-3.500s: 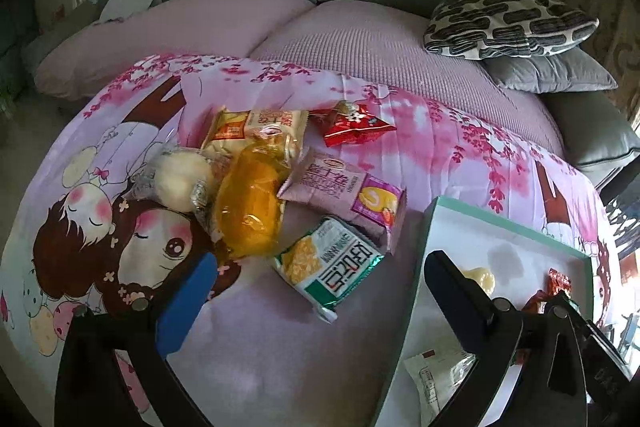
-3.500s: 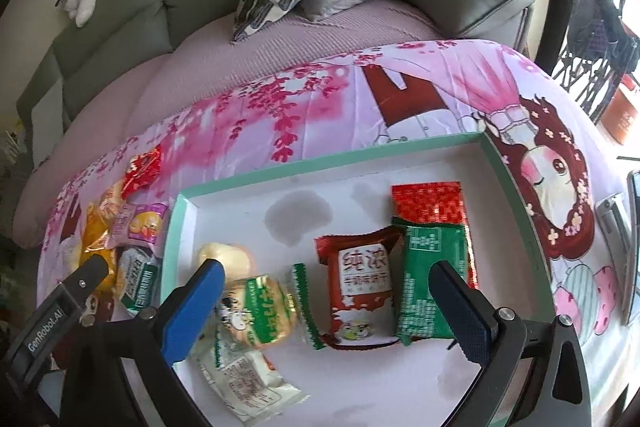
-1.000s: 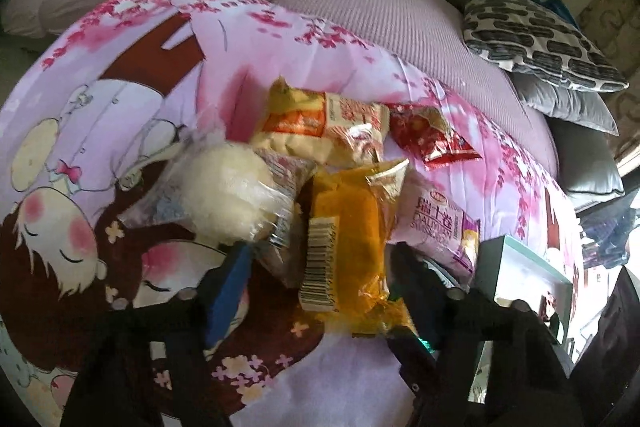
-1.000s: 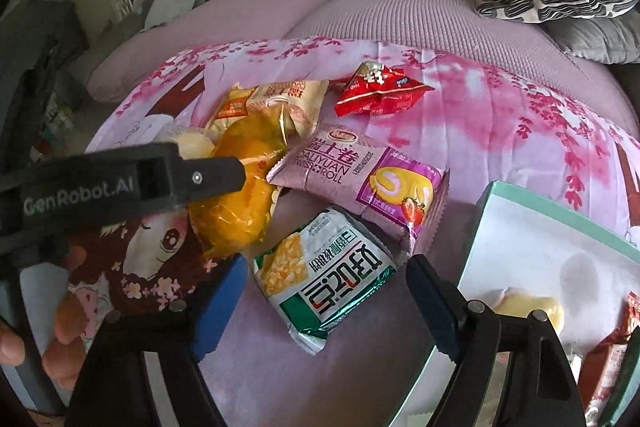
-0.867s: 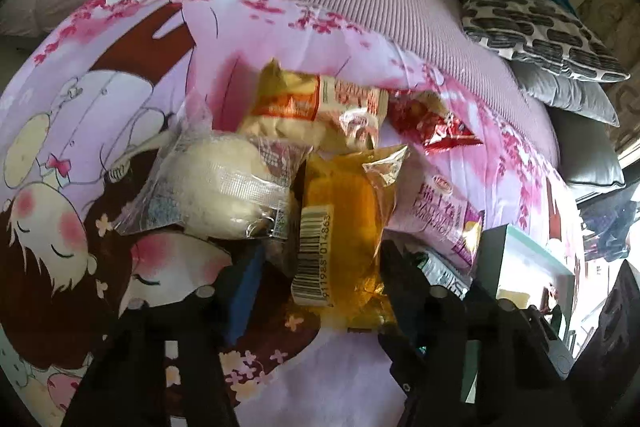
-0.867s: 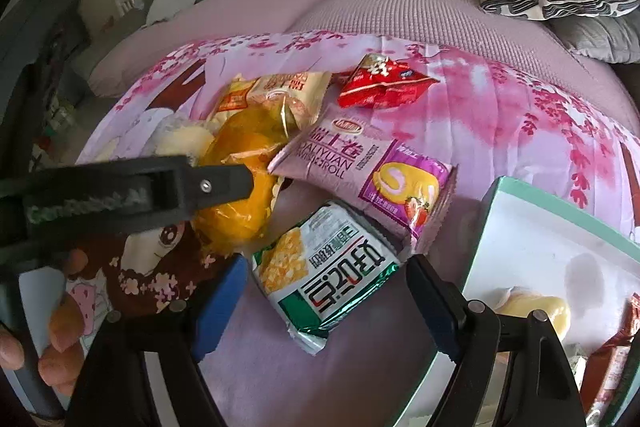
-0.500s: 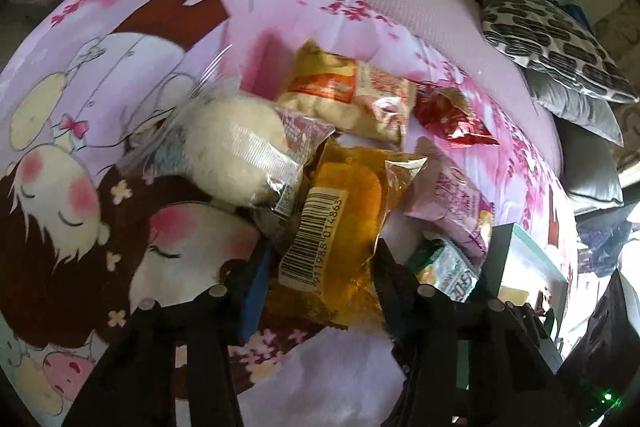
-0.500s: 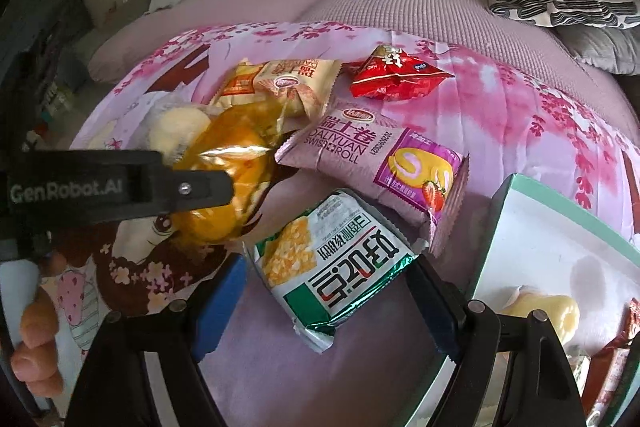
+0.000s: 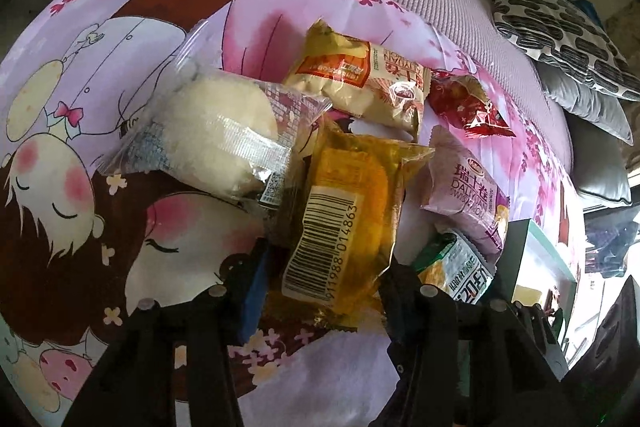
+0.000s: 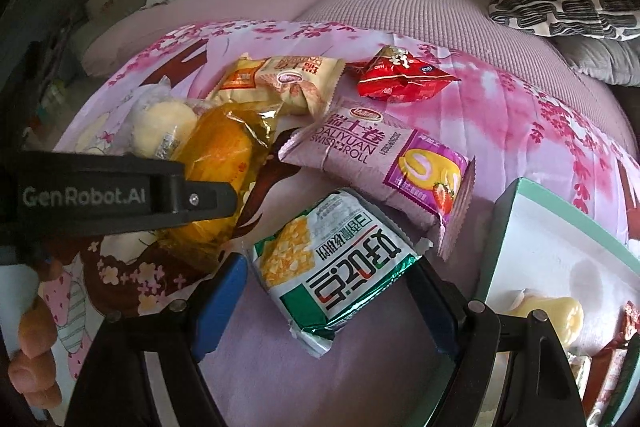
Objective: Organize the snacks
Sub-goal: 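Grasp the yellow barcode cake pack with the left tool while the right tool grasps the green corn snack bag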
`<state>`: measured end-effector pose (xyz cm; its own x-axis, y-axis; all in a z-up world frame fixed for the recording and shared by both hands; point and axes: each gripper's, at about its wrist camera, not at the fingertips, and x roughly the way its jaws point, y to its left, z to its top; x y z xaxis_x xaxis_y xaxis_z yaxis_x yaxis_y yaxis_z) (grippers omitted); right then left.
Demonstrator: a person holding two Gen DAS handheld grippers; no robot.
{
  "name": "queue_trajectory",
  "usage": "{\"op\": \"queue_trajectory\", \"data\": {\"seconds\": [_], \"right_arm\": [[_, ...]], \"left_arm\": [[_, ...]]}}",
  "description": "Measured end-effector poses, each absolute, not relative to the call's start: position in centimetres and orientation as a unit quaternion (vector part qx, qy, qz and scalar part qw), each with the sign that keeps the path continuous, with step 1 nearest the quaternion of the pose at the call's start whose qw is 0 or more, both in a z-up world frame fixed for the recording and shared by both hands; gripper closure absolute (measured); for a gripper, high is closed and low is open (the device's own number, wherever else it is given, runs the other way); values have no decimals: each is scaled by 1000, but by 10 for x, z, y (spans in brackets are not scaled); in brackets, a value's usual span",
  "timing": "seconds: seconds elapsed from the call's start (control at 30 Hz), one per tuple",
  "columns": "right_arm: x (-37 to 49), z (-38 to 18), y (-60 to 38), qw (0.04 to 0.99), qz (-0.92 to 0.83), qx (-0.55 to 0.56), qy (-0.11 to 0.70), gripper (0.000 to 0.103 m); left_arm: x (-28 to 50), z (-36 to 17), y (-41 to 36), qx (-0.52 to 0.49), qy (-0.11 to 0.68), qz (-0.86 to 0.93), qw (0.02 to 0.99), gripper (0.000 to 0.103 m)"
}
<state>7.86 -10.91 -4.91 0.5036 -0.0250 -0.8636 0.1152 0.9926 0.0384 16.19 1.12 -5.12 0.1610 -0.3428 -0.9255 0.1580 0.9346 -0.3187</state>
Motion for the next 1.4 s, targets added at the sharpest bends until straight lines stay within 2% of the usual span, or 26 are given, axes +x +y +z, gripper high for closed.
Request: {"op": "queue_trajectory", "data": {"seconds": [0.47, 0.77, 1.07, 1.4], "right_arm": [[78, -52, -106, 865, -44, 38, 498, 19], [76, -50, -110, 868, -53, 49, 491, 28], [73, -46, -113, 868, -56, 63, 490, 35], [64, -34, -117, 867, -58, 81, 489, 39]], "left_arm": [[164, -54, 8, -70, 626, -163, 759, 50], [163, -53, 8, -65, 626, -164, 760, 50], [161, -49, 8, -56, 624, -163, 762, 54], [157, -34, 8, -55, 608, -164, 775, 58]]}}
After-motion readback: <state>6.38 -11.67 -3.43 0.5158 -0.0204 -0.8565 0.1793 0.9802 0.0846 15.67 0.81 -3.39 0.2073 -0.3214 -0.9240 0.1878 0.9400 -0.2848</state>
